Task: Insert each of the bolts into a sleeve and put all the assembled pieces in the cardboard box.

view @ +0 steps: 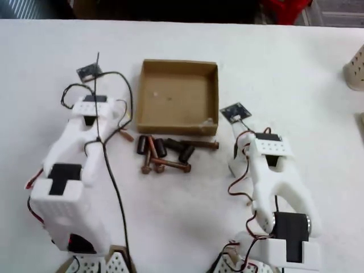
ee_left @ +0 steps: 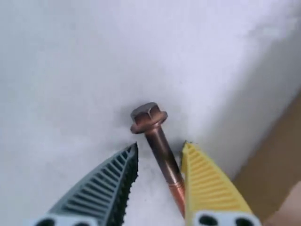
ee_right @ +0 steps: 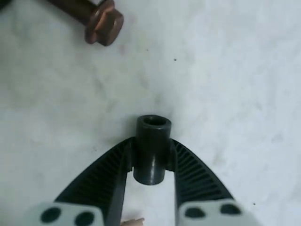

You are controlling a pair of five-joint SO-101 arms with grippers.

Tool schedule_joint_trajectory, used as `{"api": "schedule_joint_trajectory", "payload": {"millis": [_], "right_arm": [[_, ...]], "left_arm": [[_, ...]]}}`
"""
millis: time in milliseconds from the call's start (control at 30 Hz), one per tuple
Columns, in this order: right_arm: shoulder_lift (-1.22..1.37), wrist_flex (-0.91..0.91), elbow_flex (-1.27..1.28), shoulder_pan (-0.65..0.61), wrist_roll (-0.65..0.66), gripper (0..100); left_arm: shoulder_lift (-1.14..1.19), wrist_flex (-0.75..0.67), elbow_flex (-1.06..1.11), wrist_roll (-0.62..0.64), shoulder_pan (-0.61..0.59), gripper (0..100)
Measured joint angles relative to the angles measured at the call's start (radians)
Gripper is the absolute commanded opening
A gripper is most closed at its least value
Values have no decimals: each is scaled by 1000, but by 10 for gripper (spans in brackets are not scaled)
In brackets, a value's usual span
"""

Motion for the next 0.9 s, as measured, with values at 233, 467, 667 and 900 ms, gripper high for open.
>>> {"api": "schedule_joint_trajectory", "payload": {"millis": [233, 467, 667, 900], "right_arm": [[0, 0, 0, 0, 0, 23], [0, 0, 0, 0, 0, 23], [0, 0, 0, 0, 0, 23], [0, 0, 0, 0, 0, 23]], "left_arm": [[77, 32, -109, -20, 3, 185], [80, 49, -115, -23, -17, 109], [80, 49, -117, -23, -32, 91], [86, 46, -117, -23, -32, 20]]}}
